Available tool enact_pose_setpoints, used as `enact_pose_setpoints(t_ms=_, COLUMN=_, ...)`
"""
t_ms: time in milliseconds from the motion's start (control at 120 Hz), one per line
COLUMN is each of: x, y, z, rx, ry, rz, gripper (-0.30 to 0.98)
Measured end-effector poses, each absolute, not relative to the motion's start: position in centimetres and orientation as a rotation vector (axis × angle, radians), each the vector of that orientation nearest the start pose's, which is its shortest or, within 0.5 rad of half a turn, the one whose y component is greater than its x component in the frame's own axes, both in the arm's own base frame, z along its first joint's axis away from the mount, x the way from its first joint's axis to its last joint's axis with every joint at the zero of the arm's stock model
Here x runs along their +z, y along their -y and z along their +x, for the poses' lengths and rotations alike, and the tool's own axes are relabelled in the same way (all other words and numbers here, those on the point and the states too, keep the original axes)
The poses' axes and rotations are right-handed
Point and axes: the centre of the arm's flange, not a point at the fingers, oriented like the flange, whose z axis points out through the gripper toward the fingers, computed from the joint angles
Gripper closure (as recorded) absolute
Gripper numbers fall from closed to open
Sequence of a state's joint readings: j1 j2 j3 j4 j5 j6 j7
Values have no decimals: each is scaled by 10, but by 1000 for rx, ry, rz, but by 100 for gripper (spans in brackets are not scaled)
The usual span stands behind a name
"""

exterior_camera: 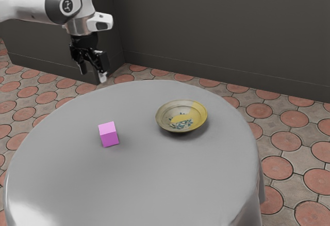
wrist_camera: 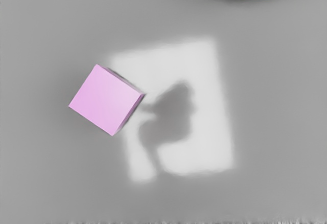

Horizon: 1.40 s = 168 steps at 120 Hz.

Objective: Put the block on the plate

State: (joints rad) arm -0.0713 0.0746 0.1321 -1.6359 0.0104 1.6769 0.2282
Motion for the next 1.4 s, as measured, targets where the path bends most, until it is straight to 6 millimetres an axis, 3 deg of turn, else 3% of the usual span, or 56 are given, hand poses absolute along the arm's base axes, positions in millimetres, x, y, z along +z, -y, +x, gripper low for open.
enact_pose_setpoints(t_ms=133, x=550, y=-40, z=577, rx=82, ry=-277, rz=-3116, gripper=0)
enact_pose_setpoints(t_ms=400, x=462, y=-48, z=568, rx=197, ry=-140, rz=-3125, gripper=0)
enact_pose_setpoints(t_ms=567, x=428, y=-54, z=586, rx=201, ry=91, rz=-3123, gripper=0)
enact_pose_setpoints(t_ms=792, x=386, y=-79, z=608, rx=167, ry=553, rz=-3084, gripper=0)
enact_pose_setpoints(t_ms=958, x=357, y=-85, z=626, rx=90, ry=842, rz=-3044, gripper=0)
enact_pose_setpoints(t_ms=1142, x=335, y=-93, z=631, rx=36, ry=1048, rz=-2988, gripper=0)
enact_pose_setpoints(t_ms=1400, x=307, y=-88, z=629, rx=38, ry=1190, rz=-2933, gripper=0)
